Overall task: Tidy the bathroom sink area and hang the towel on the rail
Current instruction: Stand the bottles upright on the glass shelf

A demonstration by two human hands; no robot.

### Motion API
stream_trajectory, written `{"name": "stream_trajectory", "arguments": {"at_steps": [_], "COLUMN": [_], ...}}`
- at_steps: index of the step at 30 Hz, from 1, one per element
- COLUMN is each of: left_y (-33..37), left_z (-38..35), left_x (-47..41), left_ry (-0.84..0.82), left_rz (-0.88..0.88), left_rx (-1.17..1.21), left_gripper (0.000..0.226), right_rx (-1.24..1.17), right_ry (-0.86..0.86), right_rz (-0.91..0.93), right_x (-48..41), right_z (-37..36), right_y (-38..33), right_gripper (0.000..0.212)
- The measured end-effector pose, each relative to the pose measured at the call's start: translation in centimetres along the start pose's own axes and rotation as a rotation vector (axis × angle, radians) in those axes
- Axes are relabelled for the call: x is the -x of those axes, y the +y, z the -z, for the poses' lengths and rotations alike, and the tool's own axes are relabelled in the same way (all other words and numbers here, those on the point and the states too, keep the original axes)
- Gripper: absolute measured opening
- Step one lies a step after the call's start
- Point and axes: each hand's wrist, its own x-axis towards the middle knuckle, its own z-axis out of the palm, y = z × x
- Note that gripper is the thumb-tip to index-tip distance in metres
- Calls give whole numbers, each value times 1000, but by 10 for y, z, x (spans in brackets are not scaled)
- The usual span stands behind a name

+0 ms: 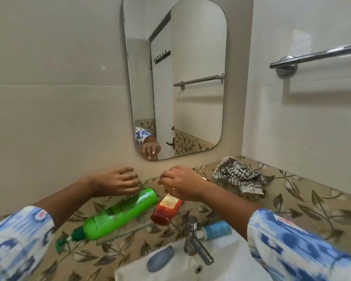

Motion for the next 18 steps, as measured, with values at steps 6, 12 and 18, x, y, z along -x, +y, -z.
{"name": "stream_trajectory", "arguments": {"at_steps": [6, 12, 18], "left_y": [24, 39, 54], "left_z": [-13, -16, -23], "left_x": [39, 52, 61], "left_ry": [-93, -203, -137], "left_rz": [79, 204, 324], "left_rx": [81, 192, 123], "left_gripper": [58, 46, 47], "right_rx": [53, 118, 238], "right_ry": [-129, -166, -226], "right_rz": [-16, -65, -156], "right_x": [-31, -47, -52], "right_z": [-22, -47, -56], "right_y": [-41, -77, -96], "right_gripper": [23, 34, 43]}}
